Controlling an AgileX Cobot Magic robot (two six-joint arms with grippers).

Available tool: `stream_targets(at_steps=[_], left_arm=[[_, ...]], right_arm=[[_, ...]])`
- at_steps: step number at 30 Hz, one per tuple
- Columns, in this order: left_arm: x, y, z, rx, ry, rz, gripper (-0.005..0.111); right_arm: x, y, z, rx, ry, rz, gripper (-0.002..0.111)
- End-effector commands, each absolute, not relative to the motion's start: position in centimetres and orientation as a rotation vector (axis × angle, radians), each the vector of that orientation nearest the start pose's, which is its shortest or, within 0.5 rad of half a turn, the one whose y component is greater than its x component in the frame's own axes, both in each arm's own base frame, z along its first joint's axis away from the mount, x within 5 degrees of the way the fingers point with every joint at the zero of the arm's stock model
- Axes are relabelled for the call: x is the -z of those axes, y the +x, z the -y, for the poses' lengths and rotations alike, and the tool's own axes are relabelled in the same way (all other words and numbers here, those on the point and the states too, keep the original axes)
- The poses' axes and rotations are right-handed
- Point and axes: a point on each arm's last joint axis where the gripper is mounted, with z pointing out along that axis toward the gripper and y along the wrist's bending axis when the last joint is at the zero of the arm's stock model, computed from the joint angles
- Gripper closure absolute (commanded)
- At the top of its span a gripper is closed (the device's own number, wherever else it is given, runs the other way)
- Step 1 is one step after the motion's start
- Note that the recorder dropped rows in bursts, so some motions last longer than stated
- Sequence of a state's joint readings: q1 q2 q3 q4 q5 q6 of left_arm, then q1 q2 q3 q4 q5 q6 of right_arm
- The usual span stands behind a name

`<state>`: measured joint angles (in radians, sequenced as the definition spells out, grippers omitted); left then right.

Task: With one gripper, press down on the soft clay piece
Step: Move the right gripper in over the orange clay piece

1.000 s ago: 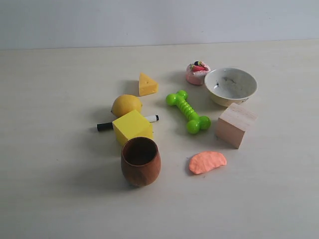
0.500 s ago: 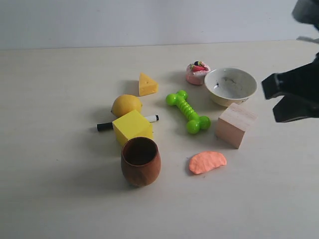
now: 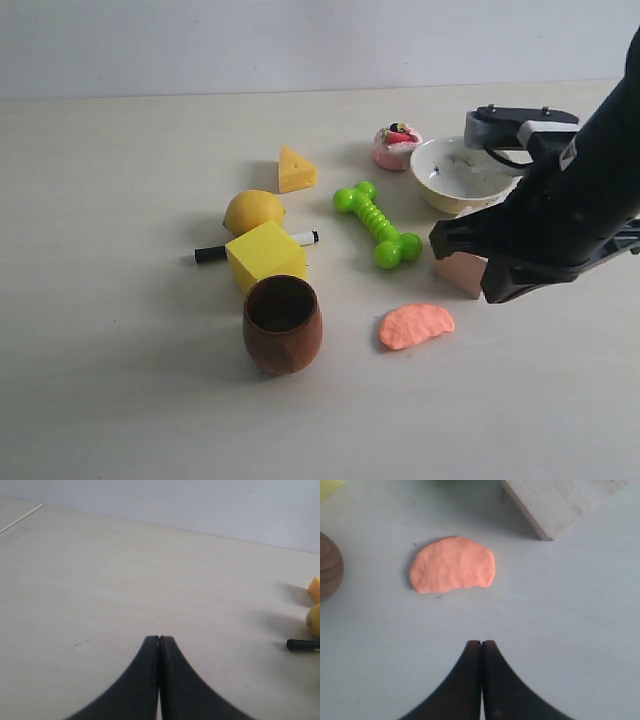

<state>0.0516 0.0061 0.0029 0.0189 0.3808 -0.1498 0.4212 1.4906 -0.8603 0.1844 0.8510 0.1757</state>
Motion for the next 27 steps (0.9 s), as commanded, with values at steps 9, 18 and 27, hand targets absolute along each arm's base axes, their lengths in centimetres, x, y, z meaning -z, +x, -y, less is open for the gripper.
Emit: stream_targets(at_steps=[9,18,27], left_arm=[[-18.0,5.3,-0.3,0.058,-0.174,-1.841,0.107],[-18.0,5.3,-0.3,0.057,-0.172,-1.841,0.107],[-18.0,5.3,-0.3,0.058,-0.174,-1.841,0.107]], right_arm=[[-18.6,23.9,-12.3,-0.293,-0.079,-3.076,0.108],[-19.7,24.5,-14.9,-0.292,-0.011,-3.071,0.108],[-18.7,26.6,-18.6,-0.155,0.122,-3.129,0.108]])
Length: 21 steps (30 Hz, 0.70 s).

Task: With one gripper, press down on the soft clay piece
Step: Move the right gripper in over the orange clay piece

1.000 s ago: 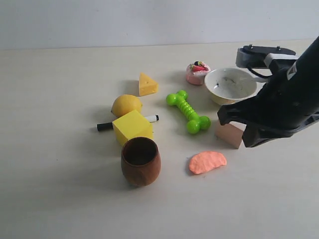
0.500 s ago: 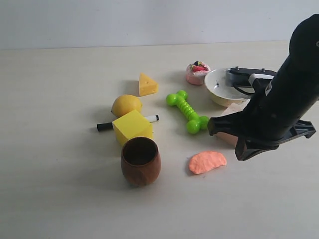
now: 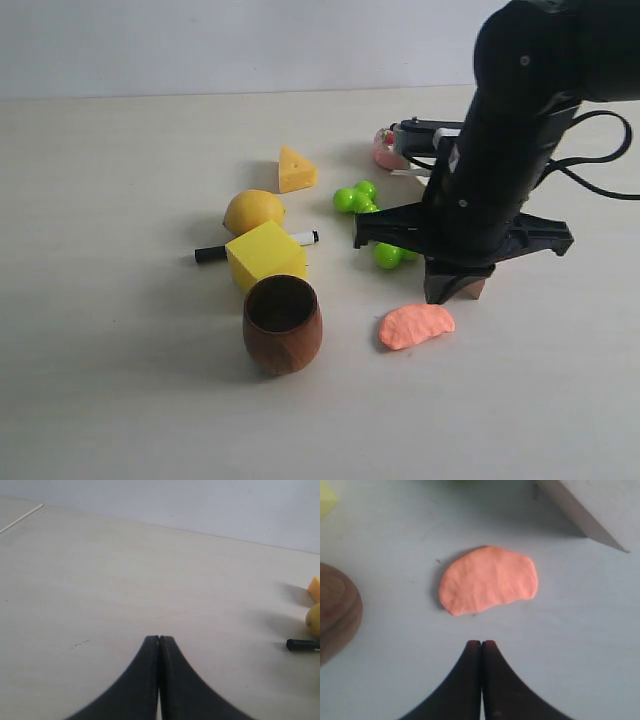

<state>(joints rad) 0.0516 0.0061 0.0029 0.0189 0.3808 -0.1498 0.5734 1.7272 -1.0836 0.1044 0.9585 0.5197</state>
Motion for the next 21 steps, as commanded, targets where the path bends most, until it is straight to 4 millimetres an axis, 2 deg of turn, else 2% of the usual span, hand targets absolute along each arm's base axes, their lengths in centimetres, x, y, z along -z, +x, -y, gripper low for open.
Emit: stream_targets(at_steps=[1,6,21], left_arm=[[-18.03,5.29,-0.3,0.058,-0.174,-1.841,0.107],[-18.03,5.29,-0.3,0.057,-0.172,-1.841,0.107],[-18.03,5.29,-0.3,0.057,-0.171,-1.841,0.107]], right_arm=[[-18.49,26.76,-18.74,-0.177,0.167,-3.116,0.108],[-18.43,26.89,-19.23,-0.258,0.256,-3.103,0.108],[-18.44,26.89,-19.28,-0.265,0.25,-3.103,0.108]])
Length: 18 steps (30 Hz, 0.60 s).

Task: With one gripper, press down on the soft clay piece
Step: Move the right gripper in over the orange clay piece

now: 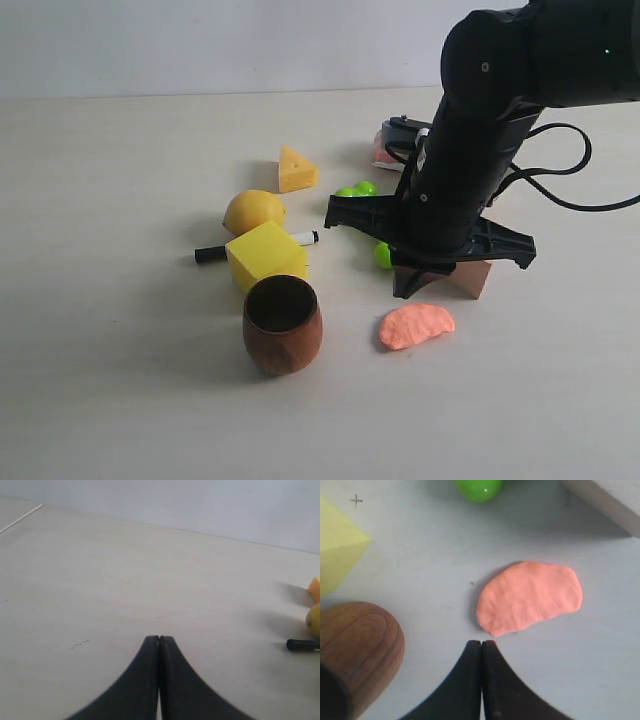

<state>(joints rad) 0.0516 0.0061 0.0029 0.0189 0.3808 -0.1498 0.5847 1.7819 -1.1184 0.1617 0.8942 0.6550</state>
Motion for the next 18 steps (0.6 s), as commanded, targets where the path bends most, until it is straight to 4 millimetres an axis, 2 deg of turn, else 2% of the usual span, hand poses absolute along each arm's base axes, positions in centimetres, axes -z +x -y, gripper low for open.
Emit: stream_targets(at_steps=[1,18], left_arm=[[-18.03,5.29,-0.3,0.057,-0.171,-1.841,0.107],[-18.03,5.29,-0.3,0.056,-0.171,-1.841,0.107]], right_arm=[[-18.44,26.91,-19.28,-0.266,0.25,-3.101,0.108],[-18.47,27.1,-19.44,-0.294,0.257,-3.079,0.108]])
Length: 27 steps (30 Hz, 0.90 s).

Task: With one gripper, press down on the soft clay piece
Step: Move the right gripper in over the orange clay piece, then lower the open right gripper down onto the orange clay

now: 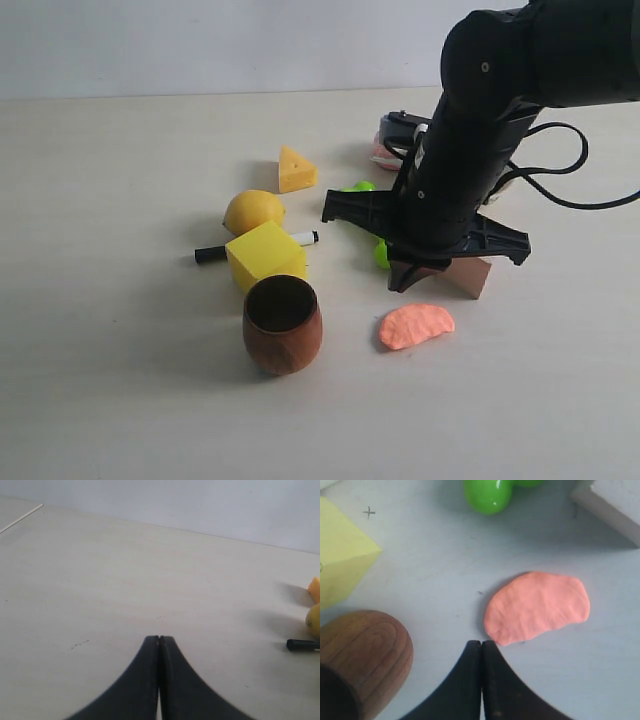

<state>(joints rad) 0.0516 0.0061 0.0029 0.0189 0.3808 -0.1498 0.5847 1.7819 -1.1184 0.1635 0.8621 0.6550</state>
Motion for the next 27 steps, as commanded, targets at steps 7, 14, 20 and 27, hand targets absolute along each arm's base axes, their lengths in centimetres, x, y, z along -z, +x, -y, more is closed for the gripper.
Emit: stream_targets(at_steps=[7,14,20,27], left_arm=[[-18.0,5.3,-0.3,0.058,-0.173,-1.841,0.107],[-18.0,5.3,-0.3,0.056,-0.171,-1.841,0.107],[-18.0,5.3,-0.3,0.058,-0.173,-1.841,0.107],[-18.0,5.3,-0.3,0.057,-0.171,-1.841,0.107]], right_arm=[[-18.4,27.1,-19.2,-0.271,0.396,-3.076,0.108],[-17.7,26.9,-19.0,-0.204,0.492,-3.125,0.108],[-15.7,26.6,-19.0,-0.095,0.55,-3.223,0.108],[-15.3,27.0,-18.7,-0.076,0.661,-3.197,0.108]])
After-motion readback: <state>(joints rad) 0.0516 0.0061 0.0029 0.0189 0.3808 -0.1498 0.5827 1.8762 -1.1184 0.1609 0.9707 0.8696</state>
